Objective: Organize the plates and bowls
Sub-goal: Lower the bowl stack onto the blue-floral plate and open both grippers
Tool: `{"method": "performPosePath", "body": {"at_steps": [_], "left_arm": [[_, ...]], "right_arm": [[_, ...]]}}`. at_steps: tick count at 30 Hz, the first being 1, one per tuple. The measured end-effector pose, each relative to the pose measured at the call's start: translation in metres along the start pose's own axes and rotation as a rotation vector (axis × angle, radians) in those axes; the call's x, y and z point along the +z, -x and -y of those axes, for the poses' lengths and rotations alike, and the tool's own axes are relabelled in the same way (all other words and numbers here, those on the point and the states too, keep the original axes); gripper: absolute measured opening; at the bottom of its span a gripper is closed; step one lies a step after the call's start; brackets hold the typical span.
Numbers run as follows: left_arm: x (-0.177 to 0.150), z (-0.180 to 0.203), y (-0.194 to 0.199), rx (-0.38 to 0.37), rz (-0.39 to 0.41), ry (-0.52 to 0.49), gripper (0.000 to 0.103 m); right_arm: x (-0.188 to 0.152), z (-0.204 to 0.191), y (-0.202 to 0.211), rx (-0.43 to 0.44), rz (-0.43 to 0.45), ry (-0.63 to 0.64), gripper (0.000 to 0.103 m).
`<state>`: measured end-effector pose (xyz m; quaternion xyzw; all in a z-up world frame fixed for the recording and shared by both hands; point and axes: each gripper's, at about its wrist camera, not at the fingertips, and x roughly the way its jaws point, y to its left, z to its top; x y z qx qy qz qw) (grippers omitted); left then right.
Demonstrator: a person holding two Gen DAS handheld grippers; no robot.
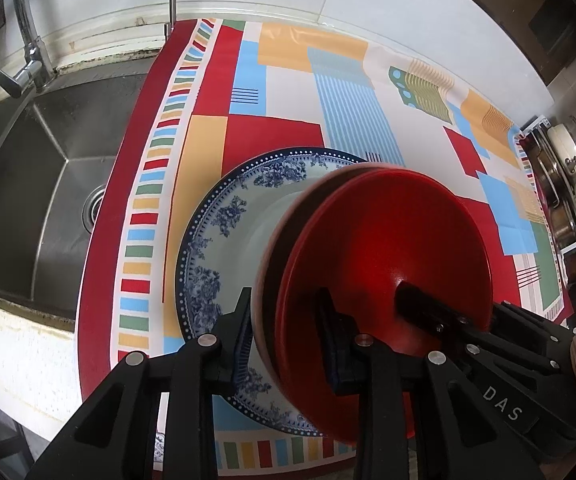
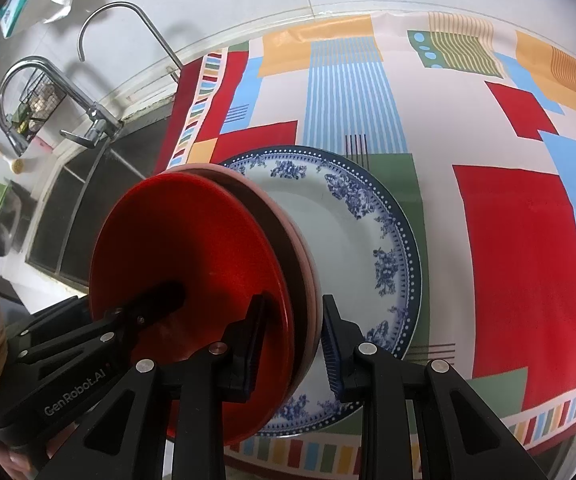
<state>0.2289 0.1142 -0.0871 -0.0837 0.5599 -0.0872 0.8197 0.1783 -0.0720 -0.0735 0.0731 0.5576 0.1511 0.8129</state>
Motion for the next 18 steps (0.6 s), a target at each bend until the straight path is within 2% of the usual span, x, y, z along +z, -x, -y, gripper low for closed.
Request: {"method": "performPosePath", "body": {"at_steps": [7, 15, 18], "left_arm": [[0.006, 0.001, -0.003, 0.008, 0.018, -0.021, 0.027], [0.009, 0.001, 0.003, 0.028, 0.065, -0.056, 0.027], [0.007, 0.003, 0.009, 0.035, 0.084, -0.081, 0.032]], "right_arm": [[0.009, 0.001, -0.004, -0.045, 0.034, 0.027, 0.026], [0.01, 0.0, -0.005, -0.057, 0.057, 0.031, 0.026], [0.01, -0.002, -0.001, -0.065, 0.096, 0.039, 0.028]]}}
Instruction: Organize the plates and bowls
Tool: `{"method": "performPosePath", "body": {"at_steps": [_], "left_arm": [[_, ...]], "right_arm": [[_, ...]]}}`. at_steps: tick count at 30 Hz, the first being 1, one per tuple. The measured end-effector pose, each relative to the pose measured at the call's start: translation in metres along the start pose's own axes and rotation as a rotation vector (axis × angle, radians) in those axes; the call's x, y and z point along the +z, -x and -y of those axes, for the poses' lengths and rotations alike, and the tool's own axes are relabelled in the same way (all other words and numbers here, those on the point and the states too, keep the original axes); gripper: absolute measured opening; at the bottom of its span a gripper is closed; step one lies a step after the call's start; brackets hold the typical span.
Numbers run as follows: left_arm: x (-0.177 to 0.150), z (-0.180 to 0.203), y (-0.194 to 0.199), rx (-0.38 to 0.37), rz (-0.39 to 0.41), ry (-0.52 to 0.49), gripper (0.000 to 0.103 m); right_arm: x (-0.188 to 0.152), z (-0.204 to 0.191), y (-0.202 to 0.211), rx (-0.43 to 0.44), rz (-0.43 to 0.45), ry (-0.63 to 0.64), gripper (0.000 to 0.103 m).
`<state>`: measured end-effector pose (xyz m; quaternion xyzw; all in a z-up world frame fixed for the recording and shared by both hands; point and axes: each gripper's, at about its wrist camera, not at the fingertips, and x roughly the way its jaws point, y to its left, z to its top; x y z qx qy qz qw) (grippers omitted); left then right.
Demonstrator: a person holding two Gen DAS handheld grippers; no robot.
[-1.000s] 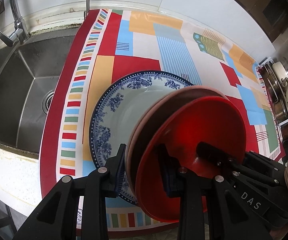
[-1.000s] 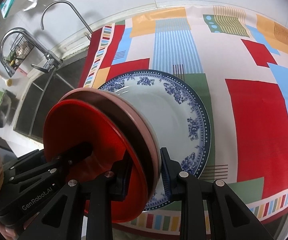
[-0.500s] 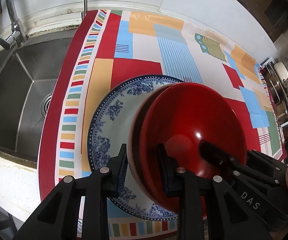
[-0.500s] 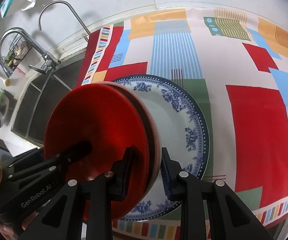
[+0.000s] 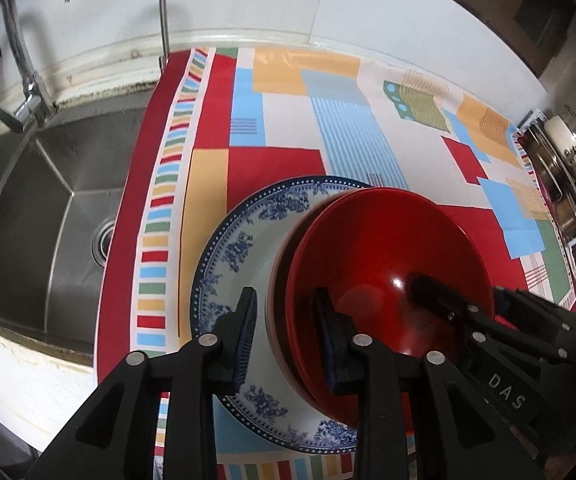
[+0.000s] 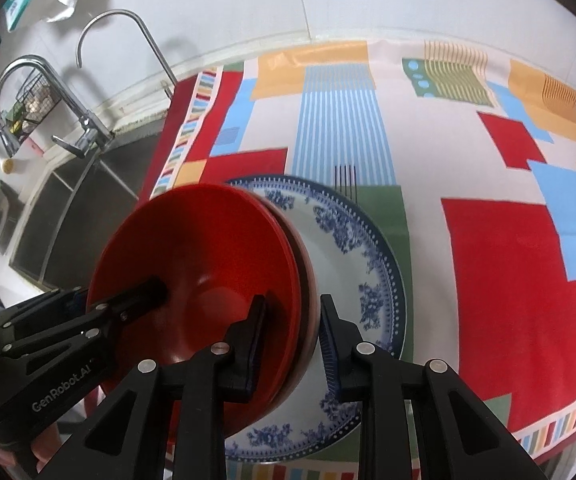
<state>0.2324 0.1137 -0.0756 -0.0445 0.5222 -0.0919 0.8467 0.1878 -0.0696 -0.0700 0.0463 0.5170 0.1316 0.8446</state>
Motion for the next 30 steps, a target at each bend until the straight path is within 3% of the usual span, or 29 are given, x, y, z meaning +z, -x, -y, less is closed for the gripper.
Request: {"method": "performPosePath", "body": {"at_steps": [5, 10, 18, 20, 30], "left_arm": [[-0.007, 0.005, 0.025, -0.014, 0.094, -0.016, 0.054], [-0.022, 0.013, 0.054, -0.019, 0.229, -0.011, 0.081], [-0.058, 0.03, 0.081, 0.035, 0.336, -0.006, 0.091], [-0.069, 0.038, 0.088, 0.055, 0.363, -0.001, 0.096], [-0.138, 0.081, 0.119, 0.131, 0.418, -0.022, 0.1]], "right_arm": [[0.0, 0.003, 0.017, -0.024, 0.062, -0.012, 0.035], [-0.013, 0.004, 0.056, -0.073, 0.197, -0.022, 0.058], [-0.051, 0.013, 0.099, -0.15, 0.333, -0.026, 0.081], [-0.064, 0.019, 0.106, -0.164, 0.353, -0.027, 0.082], [-0.13, 0.047, 0.149, -0.161, 0.392, -0.011, 0.082]]}}
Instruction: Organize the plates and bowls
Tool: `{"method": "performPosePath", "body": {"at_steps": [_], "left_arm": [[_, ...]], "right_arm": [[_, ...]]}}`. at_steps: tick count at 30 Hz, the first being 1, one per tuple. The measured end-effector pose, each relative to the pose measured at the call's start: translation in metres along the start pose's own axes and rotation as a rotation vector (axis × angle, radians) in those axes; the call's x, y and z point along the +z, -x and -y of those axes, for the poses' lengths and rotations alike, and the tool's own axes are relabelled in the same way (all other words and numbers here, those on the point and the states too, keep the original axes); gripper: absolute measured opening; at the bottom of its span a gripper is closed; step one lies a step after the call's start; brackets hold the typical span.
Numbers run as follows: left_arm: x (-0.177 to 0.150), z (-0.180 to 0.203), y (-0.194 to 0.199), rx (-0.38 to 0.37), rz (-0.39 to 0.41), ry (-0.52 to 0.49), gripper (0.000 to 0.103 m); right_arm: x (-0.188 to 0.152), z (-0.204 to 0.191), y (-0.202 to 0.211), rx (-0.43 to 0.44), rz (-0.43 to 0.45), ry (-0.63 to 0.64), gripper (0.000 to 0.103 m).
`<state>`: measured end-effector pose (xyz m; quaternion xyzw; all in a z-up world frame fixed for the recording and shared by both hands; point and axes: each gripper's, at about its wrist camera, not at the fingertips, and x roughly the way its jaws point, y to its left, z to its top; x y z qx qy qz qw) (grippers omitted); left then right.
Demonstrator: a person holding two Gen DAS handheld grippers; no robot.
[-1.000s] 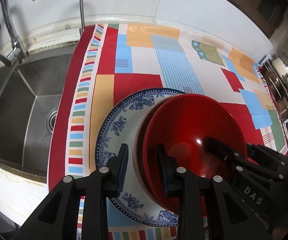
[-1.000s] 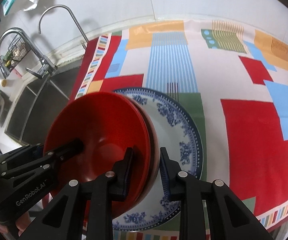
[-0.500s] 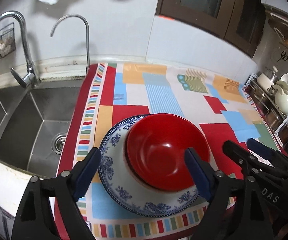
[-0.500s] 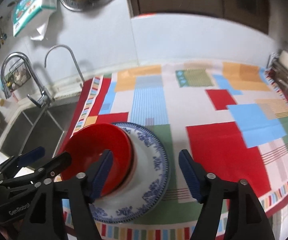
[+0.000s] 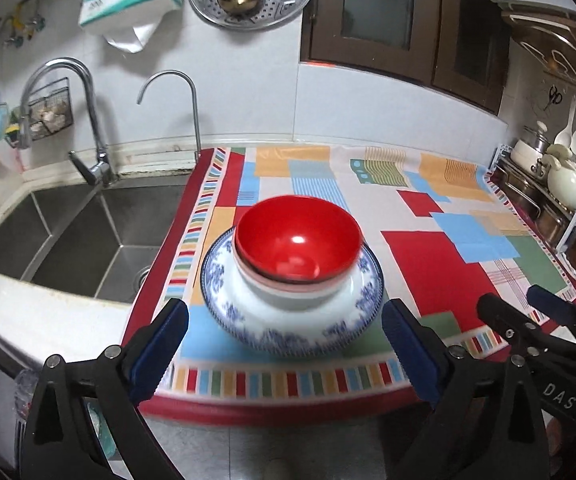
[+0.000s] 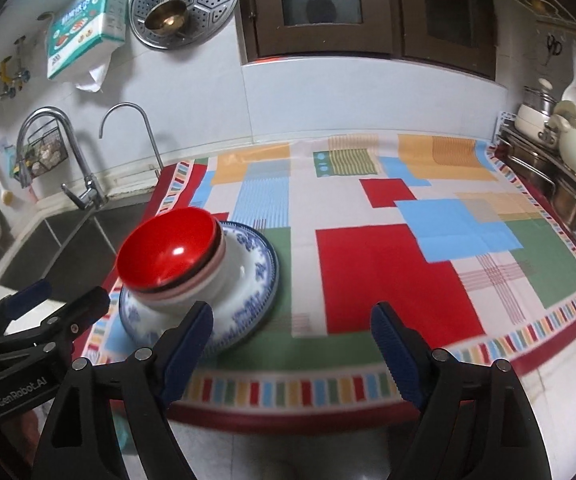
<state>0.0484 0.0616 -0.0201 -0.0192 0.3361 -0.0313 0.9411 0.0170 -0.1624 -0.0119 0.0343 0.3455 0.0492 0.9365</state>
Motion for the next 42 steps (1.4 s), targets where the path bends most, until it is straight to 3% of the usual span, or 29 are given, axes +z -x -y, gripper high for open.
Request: {"method": "performPosePath", "body": {"at_steps": [6, 22, 42], "left_arm": [[-0.026, 0.02, 0.037, 0.0, 0.01, -0.006, 0.1], [-0.067, 0.053, 0.127, 0.048, 0.161, -0.039, 0.102], [-0.077, 0.055, 0.152, 0.062, 0.195, -0.034, 0.103]], "right_arm": [[-0.026, 0.018, 0.038, -0.01, 0.014, 0.016, 0.087], [-0.071, 0.05, 0.127, -0.021, 0.1, 0.022, 0.089], [-0.083, 0.049, 0.159, 0.007, 0.161, 0.05, 0.089]]}}
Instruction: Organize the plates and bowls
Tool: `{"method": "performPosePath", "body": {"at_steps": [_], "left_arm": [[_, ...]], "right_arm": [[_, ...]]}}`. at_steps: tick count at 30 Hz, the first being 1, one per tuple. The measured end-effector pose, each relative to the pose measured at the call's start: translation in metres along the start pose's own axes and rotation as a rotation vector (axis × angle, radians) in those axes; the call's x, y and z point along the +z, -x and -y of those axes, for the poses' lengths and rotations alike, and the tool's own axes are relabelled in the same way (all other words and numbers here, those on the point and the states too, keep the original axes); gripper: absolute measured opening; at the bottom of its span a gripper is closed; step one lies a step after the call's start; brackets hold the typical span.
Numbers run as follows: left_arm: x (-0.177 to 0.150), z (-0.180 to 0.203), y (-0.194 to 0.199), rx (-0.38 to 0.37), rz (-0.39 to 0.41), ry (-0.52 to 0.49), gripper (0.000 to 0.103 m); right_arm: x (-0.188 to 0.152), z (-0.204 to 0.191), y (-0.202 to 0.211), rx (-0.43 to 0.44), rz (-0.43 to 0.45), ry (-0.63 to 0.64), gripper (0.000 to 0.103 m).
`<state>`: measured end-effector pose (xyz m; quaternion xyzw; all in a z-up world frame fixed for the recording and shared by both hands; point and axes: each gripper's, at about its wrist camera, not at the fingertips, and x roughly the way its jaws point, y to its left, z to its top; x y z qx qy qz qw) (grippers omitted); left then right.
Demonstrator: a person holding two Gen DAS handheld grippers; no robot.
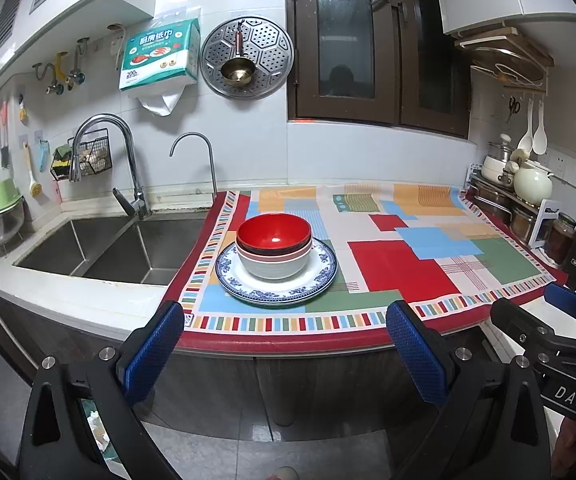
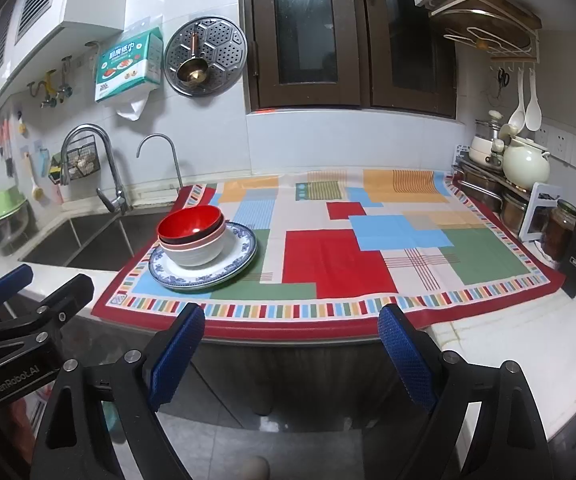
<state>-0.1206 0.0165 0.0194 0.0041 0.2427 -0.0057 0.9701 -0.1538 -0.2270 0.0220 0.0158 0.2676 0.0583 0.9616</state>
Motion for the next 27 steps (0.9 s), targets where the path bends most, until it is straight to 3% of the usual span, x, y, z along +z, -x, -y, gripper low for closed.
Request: {"method": "performPosePath", "body": {"at_steps": [27], "left_arm": [[-0.003, -0.015, 0.003, 0.019, -0.012, 0.043, 0.103]], "right_arm": [[-0.003, -0.007, 0.004, 0.012, -0.006, 0.018, 0.089]]}}
